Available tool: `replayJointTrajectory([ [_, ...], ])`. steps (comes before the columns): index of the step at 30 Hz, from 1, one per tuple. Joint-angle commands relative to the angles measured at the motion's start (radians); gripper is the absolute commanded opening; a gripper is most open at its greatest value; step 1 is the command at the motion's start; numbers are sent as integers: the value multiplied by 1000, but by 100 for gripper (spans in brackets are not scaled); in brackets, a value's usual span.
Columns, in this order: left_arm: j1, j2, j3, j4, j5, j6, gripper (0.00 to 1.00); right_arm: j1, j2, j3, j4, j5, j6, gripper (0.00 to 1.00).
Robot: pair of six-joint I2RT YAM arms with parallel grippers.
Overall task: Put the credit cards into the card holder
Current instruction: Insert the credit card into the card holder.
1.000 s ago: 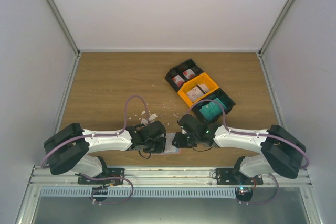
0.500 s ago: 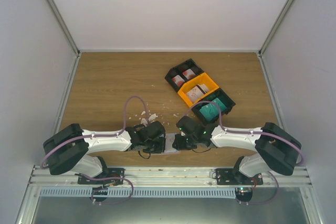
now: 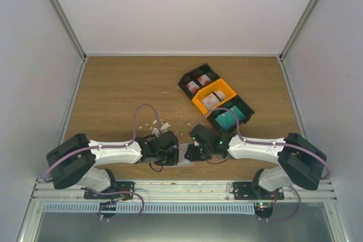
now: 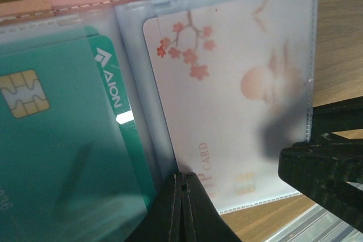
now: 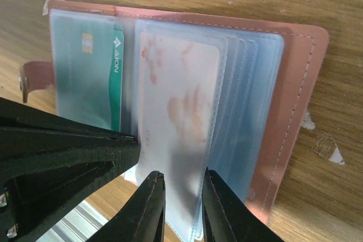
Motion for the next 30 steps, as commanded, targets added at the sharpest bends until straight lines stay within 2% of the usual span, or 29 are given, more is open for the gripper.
replayJointTrajectory([
  [1, -4, 56, -57, -76, -39, 10, 0, 14, -12, 23, 24, -11, -14, 18],
  [11, -4, 49, -59, -66, -37, 20, 0, 14, 0, 8, 99, -59, -9, 15],
  [15, -3, 22, -52, -53, -35, 29, 1, 14, 16, 18, 74, -20, -4, 2],
  [16, -4, 6, -49, -53, -33, 34, 2, 14, 20, 26, 52, -1, -7, 1],
  [19, -3, -59, -10, -84, -43, 46, 18, 14, 18, 64, -56, 63, -27, 1],
  [21, 0, -112, 24, -132, -62, 51, 25, 11, 9, 90, -132, 108, -45, 0],
  [24, 8, -176, 53, -187, -98, 55, 29, 8, 2, 125, -221, 151, -72, 1],
  [28, 46, -242, 19, -206, -129, 58, 34, 8, 21, 160, -229, 137, -104, 1],
  [30, 92, -251, -17, -195, -110, 77, 36, 8, 44, 185, -210, 113, -120, 10],
])
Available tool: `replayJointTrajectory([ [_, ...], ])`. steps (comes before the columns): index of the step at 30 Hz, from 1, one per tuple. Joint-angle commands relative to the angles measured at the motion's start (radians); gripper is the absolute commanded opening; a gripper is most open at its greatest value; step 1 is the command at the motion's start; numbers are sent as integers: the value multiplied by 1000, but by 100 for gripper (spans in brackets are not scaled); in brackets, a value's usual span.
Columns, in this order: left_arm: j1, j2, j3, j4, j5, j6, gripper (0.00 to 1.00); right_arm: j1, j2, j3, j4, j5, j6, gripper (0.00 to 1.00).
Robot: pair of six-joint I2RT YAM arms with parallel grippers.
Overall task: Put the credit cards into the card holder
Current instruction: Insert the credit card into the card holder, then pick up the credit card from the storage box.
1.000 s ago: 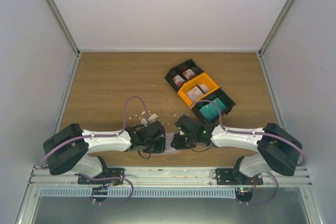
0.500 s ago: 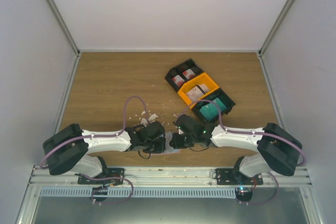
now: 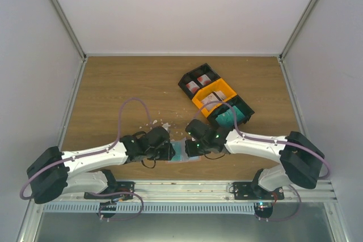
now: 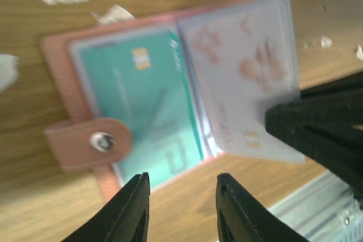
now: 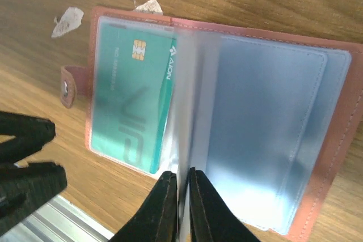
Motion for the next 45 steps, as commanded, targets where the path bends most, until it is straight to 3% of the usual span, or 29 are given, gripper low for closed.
replayJointTrajectory([
  [1, 80, -33, -53, -24, -27, 41, 36, 3, 45, 59, -20, 6, -62, 13],
  [12, 189, -179, -78, -126, -54, 51, 43, 7, 137, 111, 201, -199, -119, 46],
  [16, 217, -235, -67, -150, -86, 58, 46, 8, 197, 108, 241, -228, -124, 51],
  [22, 235, -262, -47, -107, -6, 110, 48, 1, 197, 115, 223, -179, -118, 51],
  [29, 241, -269, -48, 11, 141, 171, 52, -50, -8, 167, -68, 172, -112, 52],
  [36, 241, -219, -54, 189, 286, 166, 62, -361, -204, 163, -294, 256, -305, 53],
  [41, 239, -92, -22, 319, 348, 136, 66, -548, -126, 224, -400, 289, -440, 40],
  [45, 229, 15, 17, 397, 346, 109, 69, -602, -16, 289, -399, 293, -520, 42],
])
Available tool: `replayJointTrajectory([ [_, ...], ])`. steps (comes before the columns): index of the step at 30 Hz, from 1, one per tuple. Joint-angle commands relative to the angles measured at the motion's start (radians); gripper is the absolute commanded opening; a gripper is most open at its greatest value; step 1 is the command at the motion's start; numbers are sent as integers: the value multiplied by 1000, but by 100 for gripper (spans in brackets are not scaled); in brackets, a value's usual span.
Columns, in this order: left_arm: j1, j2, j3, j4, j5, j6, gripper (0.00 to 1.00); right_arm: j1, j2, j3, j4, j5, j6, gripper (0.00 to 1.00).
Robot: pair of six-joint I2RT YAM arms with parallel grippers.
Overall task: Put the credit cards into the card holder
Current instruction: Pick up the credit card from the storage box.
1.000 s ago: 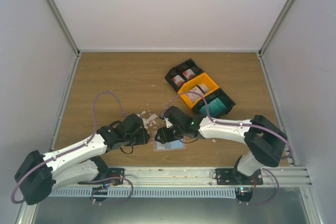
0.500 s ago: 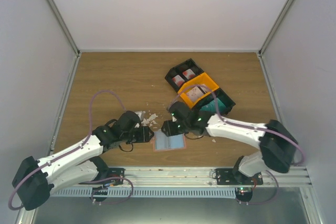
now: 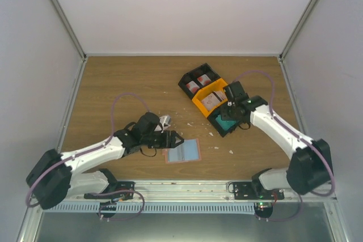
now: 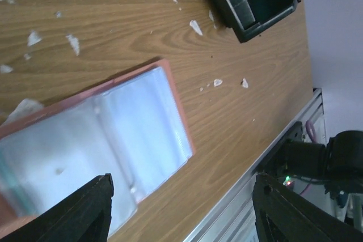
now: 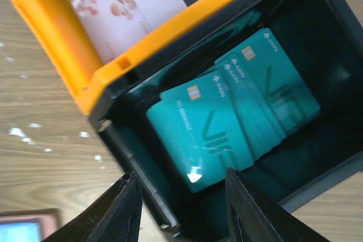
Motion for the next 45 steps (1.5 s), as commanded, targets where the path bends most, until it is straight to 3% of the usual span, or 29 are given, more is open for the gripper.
replayJointTrajectory([
  [1, -10, 94, 69, 199, 34, -28, 70, -54, 114, 77, -55, 26, -144, 43],
  [10, -29, 269, 145, 299, -3, -70, 71, -160, 289, 125, -2, -120, -325, 49],
  [17, -103, 411, 226, 323, -95, -149, 68, -260, 382, 170, 7, -264, -393, 50],
  [31, -161, 728, 449, 402, -125, -198, 45, -263, 444, 132, 29, -267, -432, 48],
  [40, -165, 867, 565, 375, -101, -184, 26, -262, 407, 128, 18, -349, -414, 24],
  [45, -165, 902, 598, 363, -96, -173, 22, -263, 370, 102, 29, -419, -417, 19],
])
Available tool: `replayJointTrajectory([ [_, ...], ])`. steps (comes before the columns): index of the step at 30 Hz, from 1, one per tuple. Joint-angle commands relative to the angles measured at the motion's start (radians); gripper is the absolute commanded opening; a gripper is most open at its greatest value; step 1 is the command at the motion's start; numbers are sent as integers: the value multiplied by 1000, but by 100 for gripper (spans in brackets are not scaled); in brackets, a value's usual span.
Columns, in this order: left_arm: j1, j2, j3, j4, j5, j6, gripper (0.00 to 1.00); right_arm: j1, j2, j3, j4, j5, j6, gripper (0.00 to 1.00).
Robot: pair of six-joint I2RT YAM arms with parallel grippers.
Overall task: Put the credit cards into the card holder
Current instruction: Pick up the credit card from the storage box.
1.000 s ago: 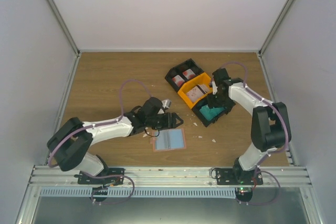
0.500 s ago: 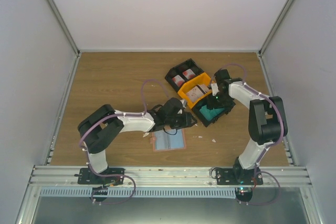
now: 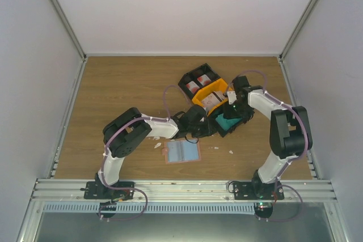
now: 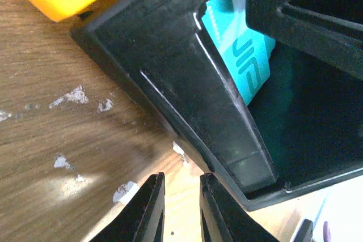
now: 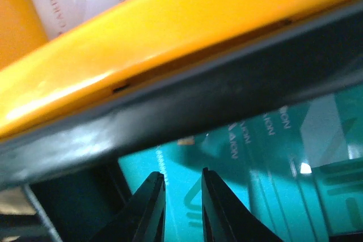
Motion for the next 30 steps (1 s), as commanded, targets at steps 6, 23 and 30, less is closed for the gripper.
replayJointTrajectory([
  [6, -7, 58, 85, -4, -1, 34, 22, -4, -88, -50, 32, -100, -7, 19],
  [23, -8, -52, -74, 220, -59, -15, 38, -2, 60, 28, 12, 124, -31, 45],
  [30, -8, -24, 4, 139, -101, 7, 41, 5, 63, 30, -2, 39, -13, 31],
])
